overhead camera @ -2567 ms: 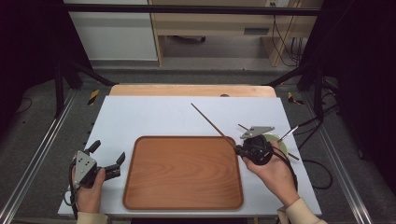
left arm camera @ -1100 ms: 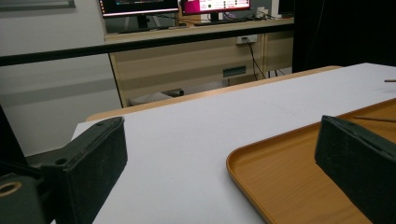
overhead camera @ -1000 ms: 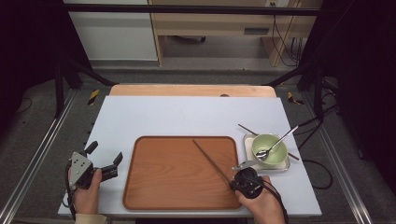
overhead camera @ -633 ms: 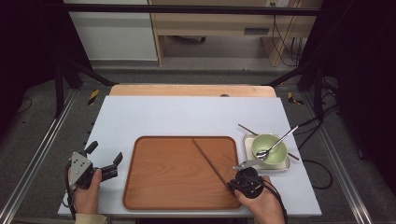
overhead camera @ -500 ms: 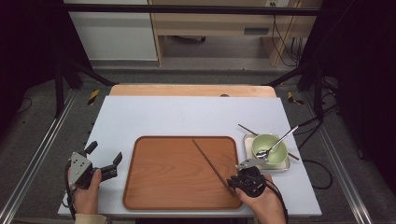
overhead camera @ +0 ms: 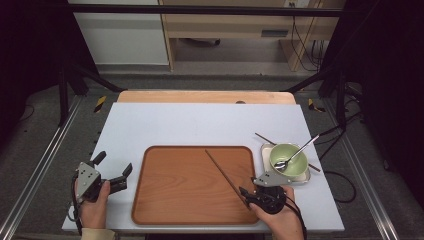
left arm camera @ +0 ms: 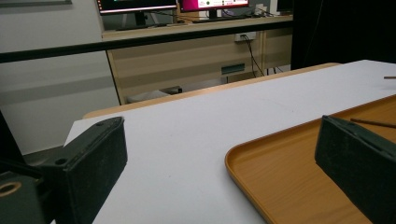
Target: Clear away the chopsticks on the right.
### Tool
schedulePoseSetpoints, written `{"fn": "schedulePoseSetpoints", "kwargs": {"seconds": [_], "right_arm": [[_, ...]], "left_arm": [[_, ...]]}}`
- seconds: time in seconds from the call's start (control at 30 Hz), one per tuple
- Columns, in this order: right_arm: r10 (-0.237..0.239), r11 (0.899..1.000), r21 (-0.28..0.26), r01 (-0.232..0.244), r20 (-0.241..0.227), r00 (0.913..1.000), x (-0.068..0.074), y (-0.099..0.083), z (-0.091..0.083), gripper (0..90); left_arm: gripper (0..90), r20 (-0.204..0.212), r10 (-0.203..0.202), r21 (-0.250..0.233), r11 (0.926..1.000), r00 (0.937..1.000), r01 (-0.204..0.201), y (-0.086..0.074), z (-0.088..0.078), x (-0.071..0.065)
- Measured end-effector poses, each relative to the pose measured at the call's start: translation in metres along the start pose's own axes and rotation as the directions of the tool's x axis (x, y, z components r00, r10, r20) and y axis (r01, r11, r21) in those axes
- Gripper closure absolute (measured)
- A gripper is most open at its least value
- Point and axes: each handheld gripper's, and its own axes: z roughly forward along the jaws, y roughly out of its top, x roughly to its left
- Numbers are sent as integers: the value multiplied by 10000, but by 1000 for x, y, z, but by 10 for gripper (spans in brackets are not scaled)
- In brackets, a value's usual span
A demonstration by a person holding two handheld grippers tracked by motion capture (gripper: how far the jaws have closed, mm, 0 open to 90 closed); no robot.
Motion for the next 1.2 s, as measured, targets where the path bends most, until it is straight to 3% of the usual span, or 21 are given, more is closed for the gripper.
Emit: {"fn": "schedulePoseSetpoints", "kwargs": {"seconds": [0.13, 0.3, 0.57, 0.83, 1.0, 1.2], "right_arm": [[2, 10000, -65, -1, 113, 9999, -3, -1, -2, 381], [-67, 9979, -639, 100, 508, 9987, -8, 1, -13, 305], [140, 9874, -1578, 80, 1380, 9903, -29, 3, -46, 225], [534, 9797, -2003, -59, 2326, 9711, -61, -10, -80, 161], [1031, 9753, -2178, -360, 3048, 9468, -79, -22, -97, 154], [1357, 9763, -2064, -644, 3528, 9258, -94, -37, -115, 207]], "left_arm": [[20, 27, 18, 50, 10000, 10000, -18, -1, 1, 0], [20, -2, -20, 1, 10000, 10000, 20, 0, -1, 1], [20, -72, -20, 51, 10000, 10000, 20, -1, 0, 2], [20, -72, 43, 124, 9999, 10000, -42, -2, -1, 1], [20, -29, -24, 61, 10000, 10000, 24, -3, -1, 2], [20, -67, 22, 122, 9999, 10000, -21, -2, -1, 0]]}}
